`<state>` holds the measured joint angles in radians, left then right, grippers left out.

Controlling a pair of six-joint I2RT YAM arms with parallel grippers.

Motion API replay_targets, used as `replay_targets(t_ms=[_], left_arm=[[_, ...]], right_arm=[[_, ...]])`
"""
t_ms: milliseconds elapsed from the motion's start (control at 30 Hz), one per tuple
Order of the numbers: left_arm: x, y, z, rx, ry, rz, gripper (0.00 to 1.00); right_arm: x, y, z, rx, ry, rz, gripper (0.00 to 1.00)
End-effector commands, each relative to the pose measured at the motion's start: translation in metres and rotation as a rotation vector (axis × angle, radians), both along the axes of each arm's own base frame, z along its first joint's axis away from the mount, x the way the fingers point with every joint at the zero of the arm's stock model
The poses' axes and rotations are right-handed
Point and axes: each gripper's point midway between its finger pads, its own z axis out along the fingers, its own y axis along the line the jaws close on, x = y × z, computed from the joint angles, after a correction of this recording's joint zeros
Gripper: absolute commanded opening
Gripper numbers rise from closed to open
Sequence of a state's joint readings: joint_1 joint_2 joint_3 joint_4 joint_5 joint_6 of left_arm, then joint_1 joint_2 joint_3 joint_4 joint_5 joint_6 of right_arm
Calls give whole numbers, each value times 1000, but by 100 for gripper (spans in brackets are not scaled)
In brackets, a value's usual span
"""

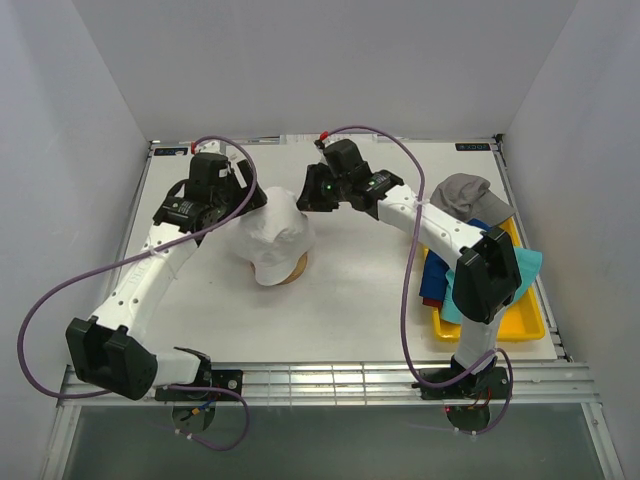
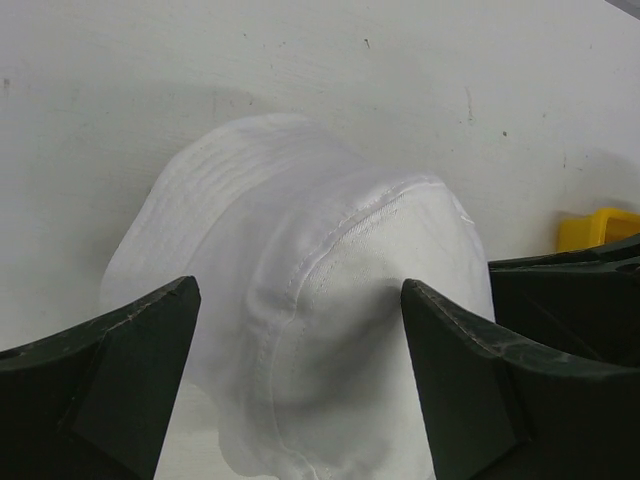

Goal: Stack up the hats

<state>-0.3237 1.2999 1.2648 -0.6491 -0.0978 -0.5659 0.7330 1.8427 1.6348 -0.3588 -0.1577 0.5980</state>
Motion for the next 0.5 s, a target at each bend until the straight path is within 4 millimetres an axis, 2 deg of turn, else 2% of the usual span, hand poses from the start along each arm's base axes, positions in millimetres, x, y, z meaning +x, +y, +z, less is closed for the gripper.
replay_targets(t_ms=[0, 367, 467], left_arm=[[-9, 11, 0, 32, -8, 23, 92], [-12, 21, -7, 65, 11, 59, 92], [-13, 20, -7, 58, 14, 61, 92]], right_arm=[[0, 4, 53, 84, -85, 13, 21], [-1, 1, 62, 84, -96, 7, 36], [0, -2, 66, 73, -106, 0, 37]])
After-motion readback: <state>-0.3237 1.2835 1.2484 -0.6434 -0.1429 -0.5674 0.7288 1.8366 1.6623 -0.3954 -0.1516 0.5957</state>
